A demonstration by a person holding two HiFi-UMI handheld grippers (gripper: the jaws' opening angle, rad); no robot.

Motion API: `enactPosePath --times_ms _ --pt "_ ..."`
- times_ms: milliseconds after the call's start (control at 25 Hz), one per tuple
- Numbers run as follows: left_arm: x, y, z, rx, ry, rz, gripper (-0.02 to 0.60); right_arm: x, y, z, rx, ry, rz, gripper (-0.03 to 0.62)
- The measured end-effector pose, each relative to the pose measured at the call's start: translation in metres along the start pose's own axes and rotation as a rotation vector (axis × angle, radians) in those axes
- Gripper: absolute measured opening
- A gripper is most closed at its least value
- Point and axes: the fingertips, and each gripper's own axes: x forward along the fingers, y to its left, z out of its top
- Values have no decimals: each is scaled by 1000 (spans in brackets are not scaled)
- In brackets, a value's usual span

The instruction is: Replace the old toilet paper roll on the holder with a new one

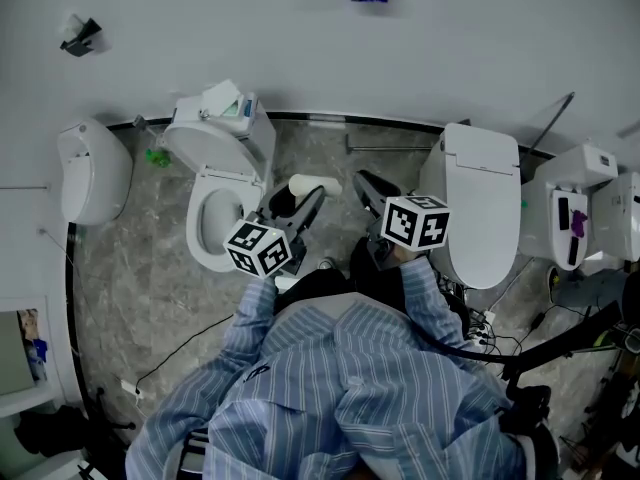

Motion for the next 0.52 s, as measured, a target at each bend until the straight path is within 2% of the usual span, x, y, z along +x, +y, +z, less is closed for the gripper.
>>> enactPosePath --times_ms 520 --pt "1 -7 1 4 -11 -4 198 -1 -7 -6 17 13 -2 37"
